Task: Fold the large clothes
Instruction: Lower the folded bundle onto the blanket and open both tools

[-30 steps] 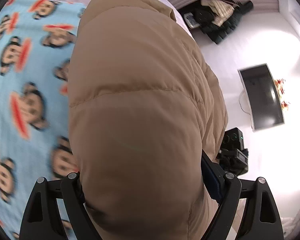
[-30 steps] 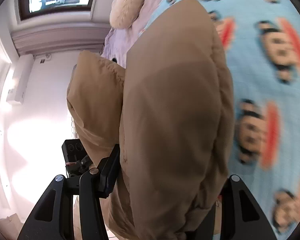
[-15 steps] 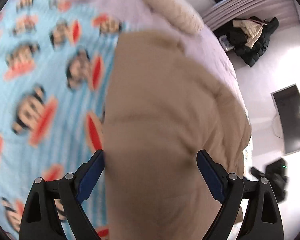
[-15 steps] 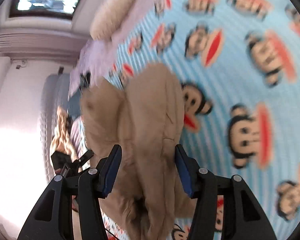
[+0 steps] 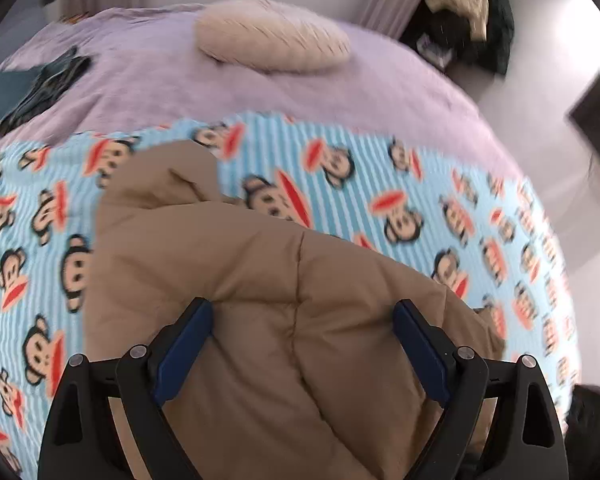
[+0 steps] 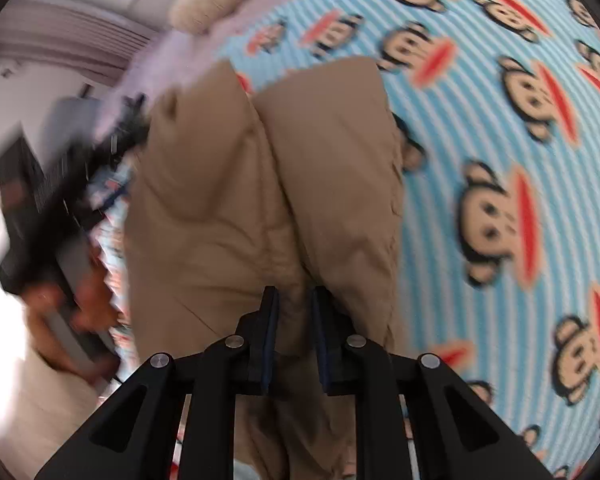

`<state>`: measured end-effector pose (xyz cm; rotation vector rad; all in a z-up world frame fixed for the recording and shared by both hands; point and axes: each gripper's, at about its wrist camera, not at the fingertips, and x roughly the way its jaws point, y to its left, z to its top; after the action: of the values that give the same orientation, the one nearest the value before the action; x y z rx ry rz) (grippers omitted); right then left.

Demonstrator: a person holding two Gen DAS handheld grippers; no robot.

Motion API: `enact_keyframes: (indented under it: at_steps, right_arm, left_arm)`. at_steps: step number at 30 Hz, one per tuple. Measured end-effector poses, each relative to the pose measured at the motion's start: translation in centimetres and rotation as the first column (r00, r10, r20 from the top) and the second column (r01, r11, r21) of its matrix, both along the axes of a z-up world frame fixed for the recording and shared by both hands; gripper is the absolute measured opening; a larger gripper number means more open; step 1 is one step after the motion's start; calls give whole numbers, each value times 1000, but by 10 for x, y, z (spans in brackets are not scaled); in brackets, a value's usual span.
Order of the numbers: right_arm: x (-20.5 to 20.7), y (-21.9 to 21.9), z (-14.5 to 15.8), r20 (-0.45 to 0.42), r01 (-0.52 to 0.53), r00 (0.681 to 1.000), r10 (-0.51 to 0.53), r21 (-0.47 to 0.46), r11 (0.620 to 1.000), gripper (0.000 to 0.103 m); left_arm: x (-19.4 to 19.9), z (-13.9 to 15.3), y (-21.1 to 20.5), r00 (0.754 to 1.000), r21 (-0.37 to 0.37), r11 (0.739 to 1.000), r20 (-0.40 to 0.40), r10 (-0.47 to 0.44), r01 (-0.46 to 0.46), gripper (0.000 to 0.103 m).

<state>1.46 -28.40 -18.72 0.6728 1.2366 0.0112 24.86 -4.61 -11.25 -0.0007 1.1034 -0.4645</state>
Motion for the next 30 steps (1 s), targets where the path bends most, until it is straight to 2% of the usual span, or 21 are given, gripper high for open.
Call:
enact_keyframes:
  at_steps: [2, 4, 6, 8, 11, 13, 15, 18, 20, 24, 27, 30]
  right_arm:
    - [-11, -1, -16, -39, 9, 999, -10, -23, 1000, 5]
    - [-27, -11, -28, -65, 66, 996, -64, 27, 997, 5]
    - [-50, -23, -22, -52, 100, 994, -98, 38, 994, 5]
    - [-66, -28, -2, -4, 121, 993, -121, 6, 993, 6]
    - [-88, -32, 38, 114, 142, 984, -138, -31, 989, 9]
    - [-97, -25, 62, 183, 121, 977, -114, -23, 992, 9]
    - [-89, -15, 73, 204, 72, 977, -69, -8, 997, 9]
    - [-80, 10, 68, 172, -11, 985, 18, -39, 999, 9]
    - [-81, 17, 49, 109, -34, 993, 41, -69, 997, 9]
    - [-73, 21, 22, 14, 3, 1000, -3, -40, 999, 9]
    - [-79, 16, 18, 5, 15, 1000, -15, -40, 999, 10]
    - [-69, 23, 18, -1, 5, 1000, -5, -61, 998, 10]
  left_arm:
    - [-9, -6, -19, 1000, 71, 997, 20, -25, 23, 92]
    - [-16, -11, -36, 998, 125, 991, 37, -55, 50, 92]
    - [-20, -14, -43, 996, 168, 984, 59, -72, 61, 92]
    - [-21, -16, -42, 996, 174, 983, 61, -72, 60, 92]
    - [-19, -16, -38, 996, 169, 984, 53, -65, 55, 92]
    - [-19, -14, -36, 997, 168, 985, 54, -61, 51, 92]
    - [-21, -10, -34, 997, 172, 984, 57, -53, 42, 92]
    - [-25, -2, -30, 998, 175, 984, 56, -32, 22, 92]
    - [-28, 8, -22, 998, 170, 985, 54, -20, 10, 92]
    - [-39, 25, -5, 998, 167, 986, 50, -25, 16, 92]
    - [-55, 34, 12, 998, 187, 982, 48, -38, 29, 92]
    - [-77, 41, 38, 998, 182, 983, 52, -34, 24, 92]
